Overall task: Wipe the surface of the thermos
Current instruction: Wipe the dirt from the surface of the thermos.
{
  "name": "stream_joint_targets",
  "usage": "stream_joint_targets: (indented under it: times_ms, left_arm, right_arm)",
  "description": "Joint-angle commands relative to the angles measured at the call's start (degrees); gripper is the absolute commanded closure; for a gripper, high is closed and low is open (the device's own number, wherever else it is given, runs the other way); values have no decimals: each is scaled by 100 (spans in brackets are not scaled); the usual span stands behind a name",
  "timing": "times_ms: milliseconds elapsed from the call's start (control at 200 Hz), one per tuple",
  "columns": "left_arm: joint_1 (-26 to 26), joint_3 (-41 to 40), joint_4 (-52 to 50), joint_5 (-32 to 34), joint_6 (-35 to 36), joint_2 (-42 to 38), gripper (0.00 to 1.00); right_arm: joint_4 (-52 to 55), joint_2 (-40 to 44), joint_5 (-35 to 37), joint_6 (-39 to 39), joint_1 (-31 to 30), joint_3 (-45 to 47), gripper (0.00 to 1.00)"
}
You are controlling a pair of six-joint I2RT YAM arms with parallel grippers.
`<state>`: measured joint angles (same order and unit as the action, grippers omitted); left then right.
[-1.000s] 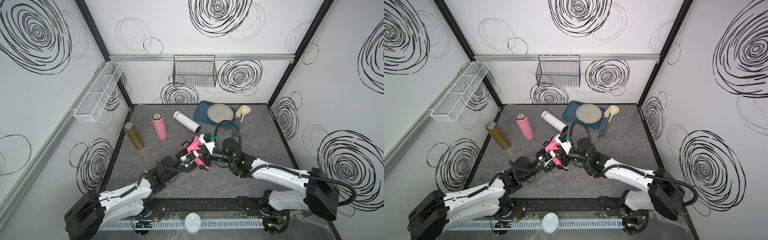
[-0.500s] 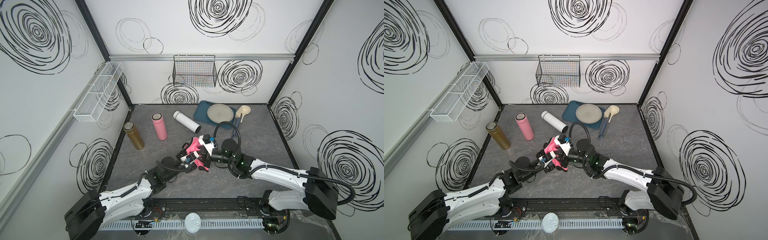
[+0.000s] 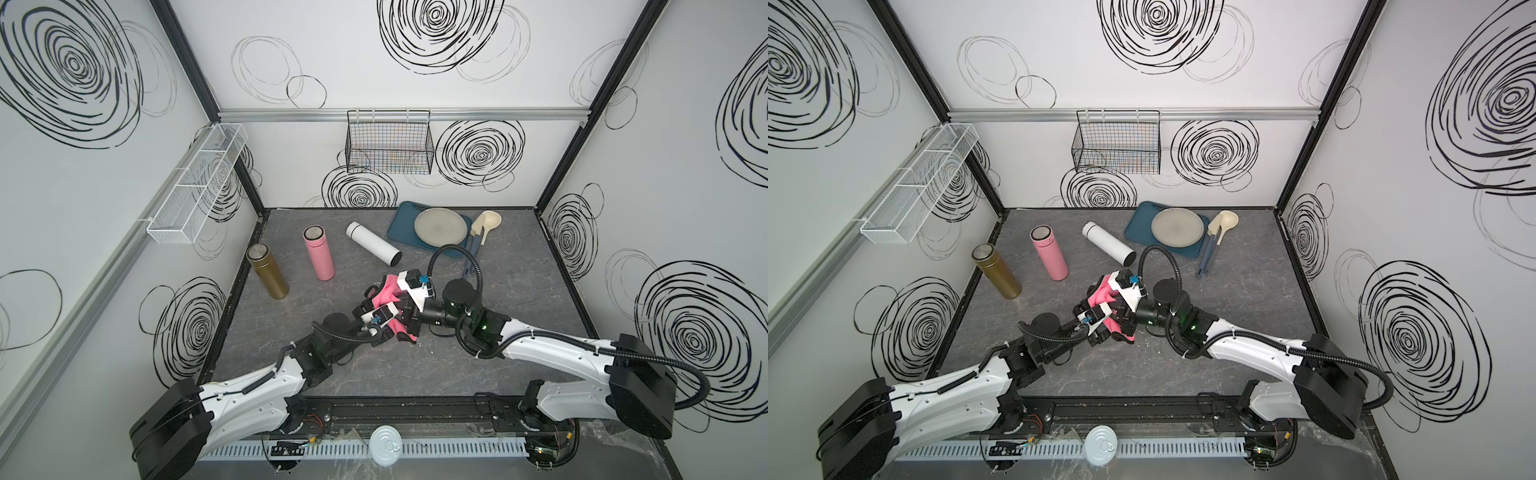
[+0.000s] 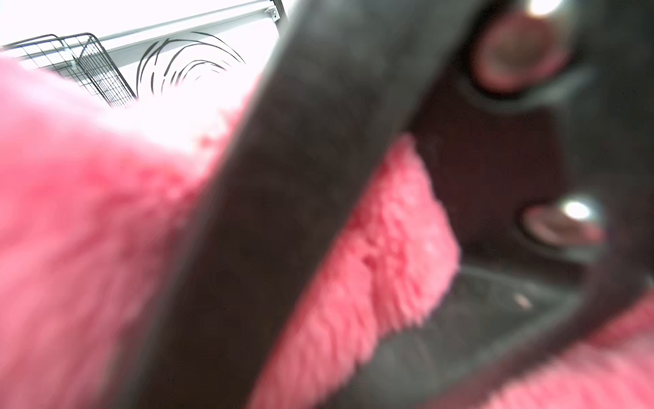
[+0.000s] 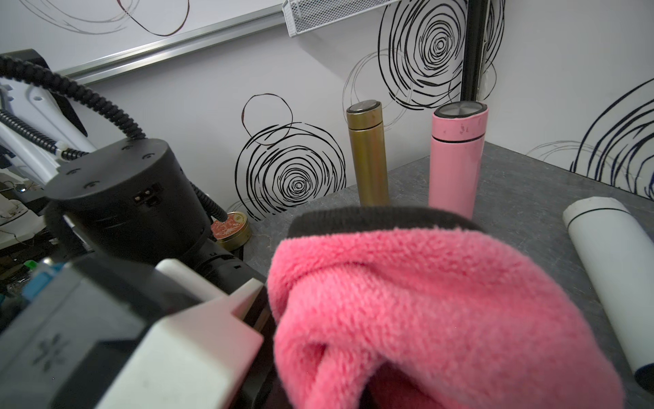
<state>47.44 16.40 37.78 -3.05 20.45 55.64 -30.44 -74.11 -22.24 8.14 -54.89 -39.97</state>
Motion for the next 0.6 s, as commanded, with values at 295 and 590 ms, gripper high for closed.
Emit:
stream_joint_targets:
  times_ms: [295, 590]
  left_arm:
    - [90, 338, 2669, -499, -50, -369, 100]
    - [92, 330, 2646, -530, -41, -422, 100]
  right_arm:
    - [992, -336, 339, -13, -49, 337, 100]
    - [1041, -313, 464, -21, -103, 322, 100]
